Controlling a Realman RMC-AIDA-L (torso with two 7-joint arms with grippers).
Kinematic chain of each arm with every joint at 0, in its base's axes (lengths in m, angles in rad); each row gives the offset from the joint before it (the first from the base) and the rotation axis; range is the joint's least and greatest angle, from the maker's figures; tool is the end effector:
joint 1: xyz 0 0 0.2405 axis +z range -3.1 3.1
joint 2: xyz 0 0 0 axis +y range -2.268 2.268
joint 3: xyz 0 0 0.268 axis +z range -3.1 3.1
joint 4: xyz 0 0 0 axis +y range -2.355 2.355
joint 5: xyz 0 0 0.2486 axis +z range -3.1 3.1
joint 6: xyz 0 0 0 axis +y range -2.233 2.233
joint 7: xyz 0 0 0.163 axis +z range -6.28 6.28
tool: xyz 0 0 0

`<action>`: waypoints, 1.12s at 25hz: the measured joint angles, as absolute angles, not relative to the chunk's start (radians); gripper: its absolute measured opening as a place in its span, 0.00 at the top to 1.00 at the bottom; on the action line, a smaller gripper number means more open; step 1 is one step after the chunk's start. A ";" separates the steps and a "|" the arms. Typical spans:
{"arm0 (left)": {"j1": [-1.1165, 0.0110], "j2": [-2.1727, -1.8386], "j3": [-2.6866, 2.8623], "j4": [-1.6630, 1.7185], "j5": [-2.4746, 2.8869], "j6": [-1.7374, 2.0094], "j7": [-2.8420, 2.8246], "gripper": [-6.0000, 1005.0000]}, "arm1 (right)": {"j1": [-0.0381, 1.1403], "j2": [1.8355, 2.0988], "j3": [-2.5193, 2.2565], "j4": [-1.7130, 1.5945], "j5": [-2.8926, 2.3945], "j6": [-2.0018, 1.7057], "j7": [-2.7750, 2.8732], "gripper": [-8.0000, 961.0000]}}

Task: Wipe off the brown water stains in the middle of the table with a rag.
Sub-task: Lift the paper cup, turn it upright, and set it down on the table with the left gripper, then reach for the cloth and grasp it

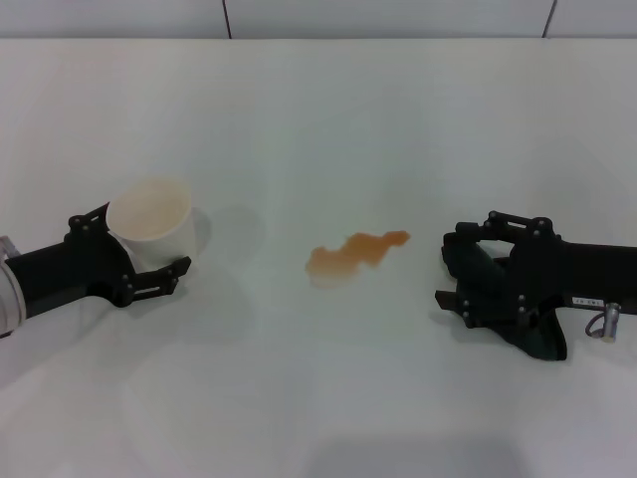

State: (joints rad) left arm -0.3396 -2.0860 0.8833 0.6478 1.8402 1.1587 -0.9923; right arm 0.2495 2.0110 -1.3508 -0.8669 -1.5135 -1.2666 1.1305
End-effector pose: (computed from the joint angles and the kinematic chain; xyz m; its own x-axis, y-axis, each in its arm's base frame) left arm -0.3687 0.3564 -0.0364 0.9350 0.2033 0.2904 0.3339 -0.7806 -0.5284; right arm 0.2917 0.3434 -0.0440 0.9158 -0.0649 -0.3962 -0.2111 -0.9172 -0.3378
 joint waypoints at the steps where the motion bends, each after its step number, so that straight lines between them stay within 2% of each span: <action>1: -0.336 -2.086 0.888 0.654 1.840 1.158 -0.996 0.12 | 0.250 2.011 -1.351 -0.867 -1.514 -1.266 1.131 0.11; 7: -0.276 -2.086 0.916 0.723 1.839 1.161 -1.032 0.12 | 0.250 2.011 -1.351 -0.864 -1.514 -1.261 1.131 0.11; 14: -0.155 -2.086 1.011 0.884 1.792 1.174 -1.109 0.12 | 0.250 2.011 -1.351 -0.854 -1.514 -1.262 1.131 0.11; 21: -0.072 -2.080 0.974 1.075 1.759 1.343 -1.214 0.12 | 0.239 2.011 -1.357 -0.853 -1.471 -1.280 1.131 0.11; 27: -0.075 -2.071 0.796 1.200 1.742 1.563 -1.307 0.12 | 0.238 2.011 -1.358 -0.853 -1.437 -1.300 1.138 0.11; 28: -0.099 -2.055 0.711 1.230 1.748 1.650 -1.356 0.12 | 0.240 2.011 -1.359 -0.854 -1.432 -1.301 1.140 0.11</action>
